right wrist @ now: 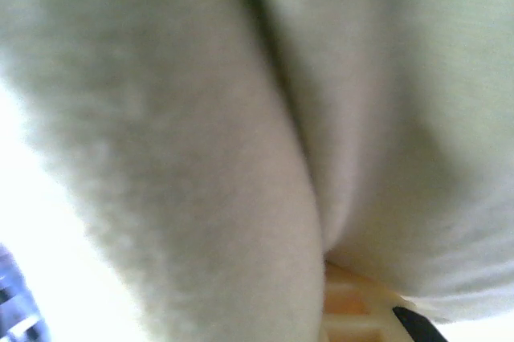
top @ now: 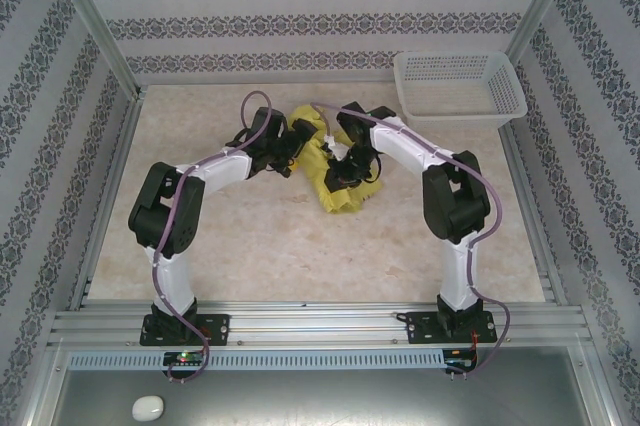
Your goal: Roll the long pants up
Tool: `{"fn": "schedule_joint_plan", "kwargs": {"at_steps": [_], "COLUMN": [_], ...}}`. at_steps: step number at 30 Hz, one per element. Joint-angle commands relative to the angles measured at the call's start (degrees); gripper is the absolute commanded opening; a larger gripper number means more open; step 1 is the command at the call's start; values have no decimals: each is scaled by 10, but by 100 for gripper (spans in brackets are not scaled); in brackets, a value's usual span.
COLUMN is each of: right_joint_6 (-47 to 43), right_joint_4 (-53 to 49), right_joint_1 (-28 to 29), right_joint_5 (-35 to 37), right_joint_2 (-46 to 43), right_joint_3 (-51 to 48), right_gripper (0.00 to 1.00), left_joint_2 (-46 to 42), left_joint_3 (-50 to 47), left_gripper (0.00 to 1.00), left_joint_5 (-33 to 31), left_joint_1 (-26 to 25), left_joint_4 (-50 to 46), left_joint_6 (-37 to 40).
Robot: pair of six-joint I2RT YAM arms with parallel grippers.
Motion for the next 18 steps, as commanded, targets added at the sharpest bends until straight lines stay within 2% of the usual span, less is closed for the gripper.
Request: {"fn": "schedule_joint_plan", "kwargs": {"at_steps": [1, 4, 7, 8, 9, 11, 12, 13, 14, 15, 16, 17, 18], "right_joint_6": [16, 1, -22, -19, -20, -13, -6, 1, 14, 22, 26, 32, 39], "right_joint_4": [6, -7, -33, -38, -48, -50, -49, -44, -38, -38, -43, -51, -62], "right_joint_1": [-14, -21, -27, -28, -27, -23, -20, -17, -14, -8, -1, 7, 16], "right_joint_5": [-193, -248, -233, -199, -144, -50, -11, 16, 52, 90, 120, 161, 206], "right_joint_2": [10, 37, 57, 59, 59, 50, 40, 31, 18, 6, -5, -16, -26], "right_joint_3": [-13, -21, -27, -29, -27, -31, -33, -34, -38, -37, -33, -27, -18], "right_gripper": [0, 0, 0, 0, 0, 0, 0, 2, 12, 26, 52, 66, 74], "left_joint_2": [-13, -11, -7, -6, -5, 0, 4, 8, 12, 15, 17, 19, 20], "left_joint_3": [0, 0, -1, -2, -6, -10, -9, -9, -10, -12, -13, -14, -14], "left_gripper": [100, 100, 100, 90, 65, 10, 0, 0, 0, 0, 0, 0, 0], "left_joint_5": [-15, -11, -6, -4, -1, 3, 7, 9, 11, 12, 11, 10, 9], "left_joint_1": [6, 5, 3, 4, 4, 3, 4, 4, 3, 2, 3, 2, 2], "left_joint_4": [-30, -26, -23, -17, -8, 1, 1, 3, 5, 6, 8, 8, 3], "left_joint_6": [12, 10, 10, 12, 12, 10, 11, 10, 8, 6, 4, 3, 3]}}
